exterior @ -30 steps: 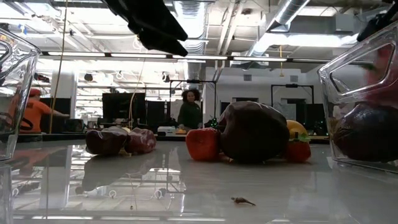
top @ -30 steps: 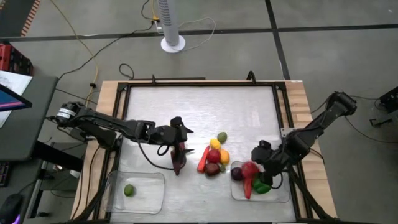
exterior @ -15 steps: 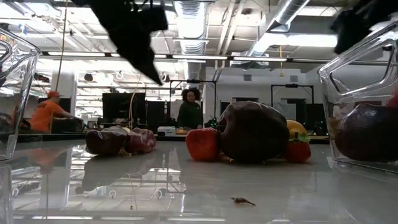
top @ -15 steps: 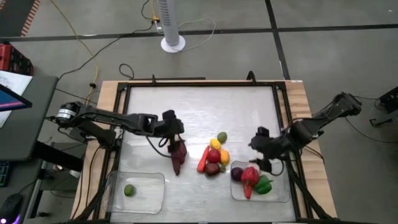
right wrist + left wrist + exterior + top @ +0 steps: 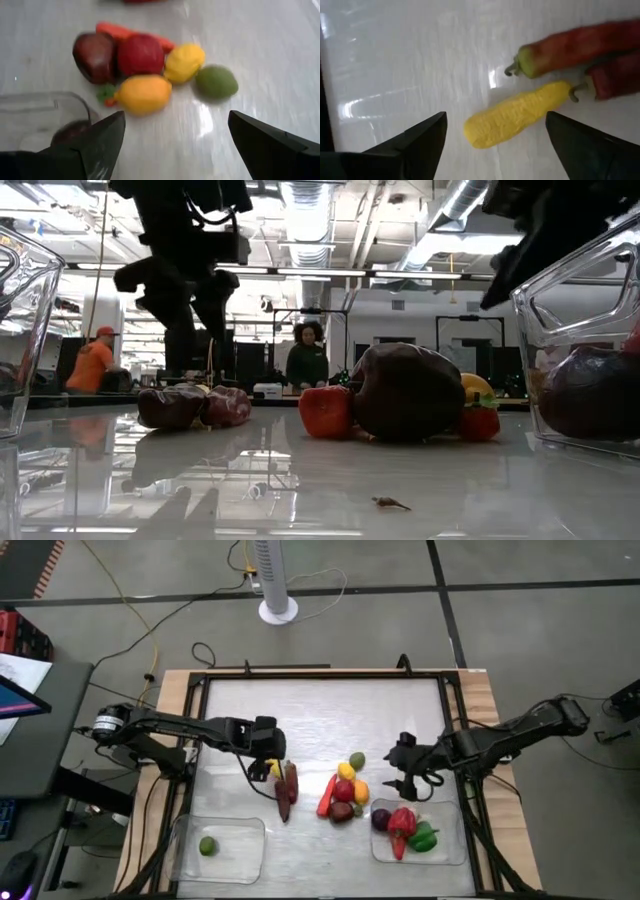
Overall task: Sort produce into baskets
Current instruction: Put the corn into the right transparent bin
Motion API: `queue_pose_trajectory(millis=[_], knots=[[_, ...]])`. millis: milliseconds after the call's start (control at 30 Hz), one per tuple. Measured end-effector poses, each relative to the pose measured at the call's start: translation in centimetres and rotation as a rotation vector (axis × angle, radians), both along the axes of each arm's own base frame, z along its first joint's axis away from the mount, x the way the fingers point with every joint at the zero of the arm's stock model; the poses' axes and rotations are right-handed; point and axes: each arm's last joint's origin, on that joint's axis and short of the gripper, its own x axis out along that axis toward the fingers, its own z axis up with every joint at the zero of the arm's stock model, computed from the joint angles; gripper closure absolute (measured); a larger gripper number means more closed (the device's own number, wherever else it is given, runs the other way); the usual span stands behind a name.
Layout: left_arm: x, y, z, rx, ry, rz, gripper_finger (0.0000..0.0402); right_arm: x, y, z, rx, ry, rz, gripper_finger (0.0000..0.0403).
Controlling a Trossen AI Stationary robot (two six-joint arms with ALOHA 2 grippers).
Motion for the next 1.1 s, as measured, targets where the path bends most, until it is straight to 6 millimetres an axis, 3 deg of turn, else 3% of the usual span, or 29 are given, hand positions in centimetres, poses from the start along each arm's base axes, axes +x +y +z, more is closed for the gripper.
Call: queue_pose_trajectory(millis=[233, 500, 867, 1100], knots=[[0.9, 1.1, -2.5, -0.052, 0.176, -0.016, 0.0121, 1.3, 0.1, -0.1, -0.066, -0.189, 0.060, 0.0024], [1.7, 1.2, -4.2, -0.015, 0.293, -0.144, 0.0156, 1.5, -0.1, -0.2, -0.077, -0.201, 0.056, 0.0024], [2.3, 0.6, -5.3, 0.073, 0.381, -0.476, 0.0177, 1.7, 0.1, -0.1, -0.074, -0.236, 0.062, 0.0024], [2.4, 0.7, -5.8, 0.078, 0.390, -0.497, 0.0207, 1.3, 0.1, -1.9, -0.062, -0.242, 0.057, 0.0024]])
